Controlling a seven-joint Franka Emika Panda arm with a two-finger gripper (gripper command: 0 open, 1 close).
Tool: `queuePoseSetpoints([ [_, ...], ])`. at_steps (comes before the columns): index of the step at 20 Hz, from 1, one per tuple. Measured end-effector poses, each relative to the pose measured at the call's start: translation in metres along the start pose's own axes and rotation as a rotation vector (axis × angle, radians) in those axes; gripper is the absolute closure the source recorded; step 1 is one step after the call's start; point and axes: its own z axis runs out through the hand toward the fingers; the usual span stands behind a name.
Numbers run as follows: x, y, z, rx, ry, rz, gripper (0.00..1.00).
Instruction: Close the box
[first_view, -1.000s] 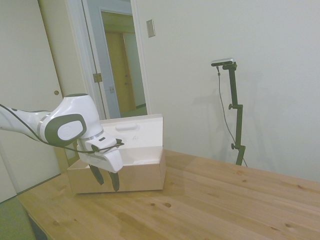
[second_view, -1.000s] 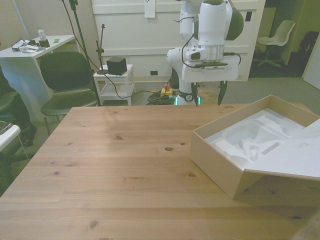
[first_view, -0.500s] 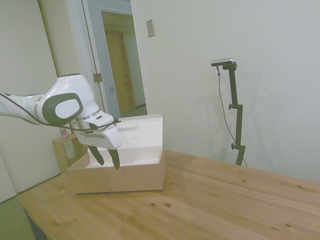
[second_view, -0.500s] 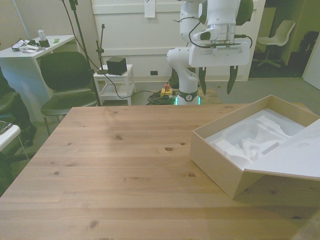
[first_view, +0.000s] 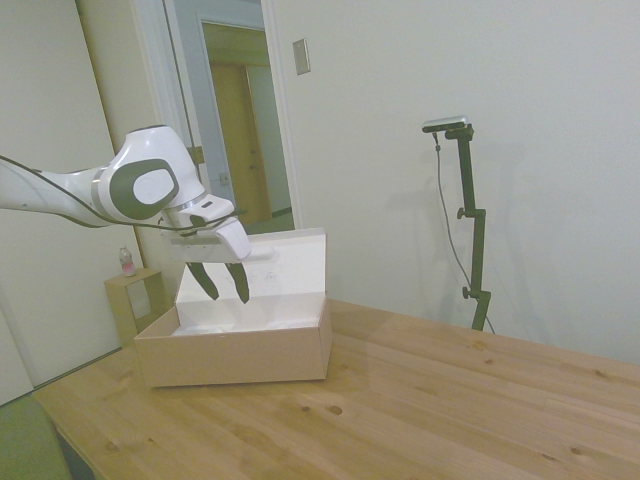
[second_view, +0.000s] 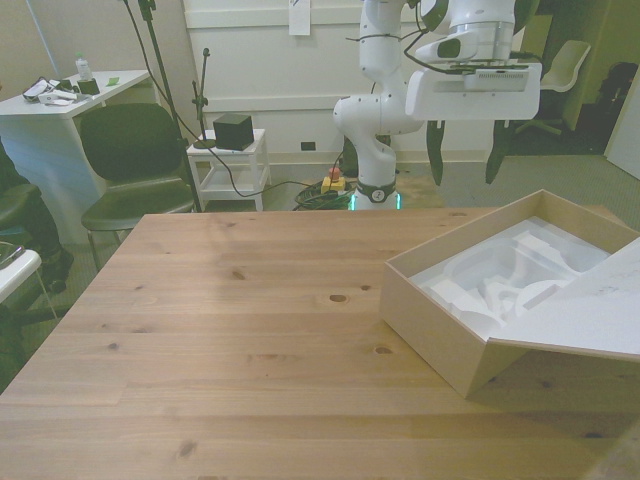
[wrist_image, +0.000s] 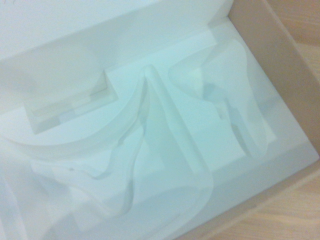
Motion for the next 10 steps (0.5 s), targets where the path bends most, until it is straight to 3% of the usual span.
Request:
queuePoseSetpoints([
  [10, 0.005, -0.048, 0.002, 0.086, 0.137, -0.134, 0.0],
])
